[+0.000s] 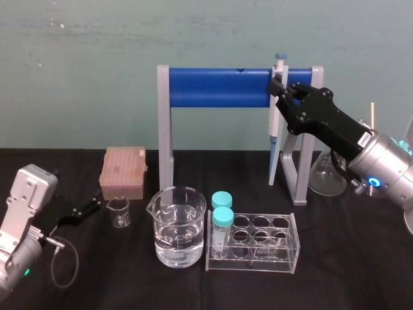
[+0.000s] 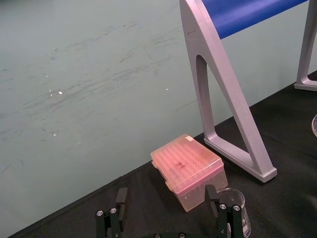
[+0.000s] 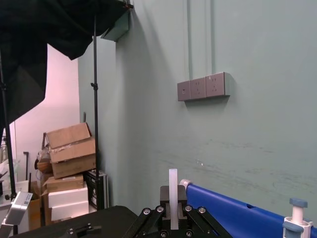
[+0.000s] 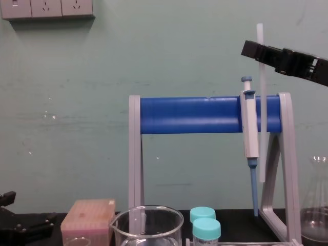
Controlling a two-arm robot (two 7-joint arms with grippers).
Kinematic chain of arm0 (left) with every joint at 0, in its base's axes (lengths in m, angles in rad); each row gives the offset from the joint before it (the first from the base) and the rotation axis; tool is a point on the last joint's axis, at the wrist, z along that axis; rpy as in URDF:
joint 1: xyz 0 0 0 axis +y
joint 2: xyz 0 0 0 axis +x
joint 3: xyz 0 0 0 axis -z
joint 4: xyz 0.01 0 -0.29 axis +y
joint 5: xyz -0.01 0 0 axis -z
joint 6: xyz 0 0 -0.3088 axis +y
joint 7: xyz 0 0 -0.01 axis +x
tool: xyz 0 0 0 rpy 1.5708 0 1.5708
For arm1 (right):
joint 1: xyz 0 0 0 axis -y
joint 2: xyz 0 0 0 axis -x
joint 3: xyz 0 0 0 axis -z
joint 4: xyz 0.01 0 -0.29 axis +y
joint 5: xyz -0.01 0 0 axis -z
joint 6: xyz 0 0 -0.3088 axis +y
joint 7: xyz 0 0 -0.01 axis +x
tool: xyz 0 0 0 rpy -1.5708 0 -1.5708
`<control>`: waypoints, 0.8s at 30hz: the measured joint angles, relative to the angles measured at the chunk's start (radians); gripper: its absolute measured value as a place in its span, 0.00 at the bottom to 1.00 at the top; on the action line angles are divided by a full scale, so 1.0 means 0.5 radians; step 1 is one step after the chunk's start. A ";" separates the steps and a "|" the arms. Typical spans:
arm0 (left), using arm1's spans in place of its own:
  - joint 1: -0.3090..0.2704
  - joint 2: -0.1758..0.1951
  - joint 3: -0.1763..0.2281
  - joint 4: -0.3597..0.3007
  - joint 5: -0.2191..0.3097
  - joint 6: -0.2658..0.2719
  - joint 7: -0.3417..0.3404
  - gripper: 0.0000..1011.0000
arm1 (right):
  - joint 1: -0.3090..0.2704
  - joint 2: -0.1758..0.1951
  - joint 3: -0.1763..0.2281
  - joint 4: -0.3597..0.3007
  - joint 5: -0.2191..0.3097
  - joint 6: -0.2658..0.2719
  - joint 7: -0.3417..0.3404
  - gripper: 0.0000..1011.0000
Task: Pick up the stirring rod with one hand, then place it down.
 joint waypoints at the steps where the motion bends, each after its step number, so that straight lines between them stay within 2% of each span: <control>1: 0.000 0.000 0.000 0.000 0.000 0.000 0.000 0.99 | 0.000 0.003 -0.001 0.000 0.002 -0.001 0.003 0.07; 24: 0.000 0.000 0.000 0.000 0.000 0.000 0.000 0.99 | -0.014 0.019 -0.010 -0.010 0.006 -0.011 0.005 0.07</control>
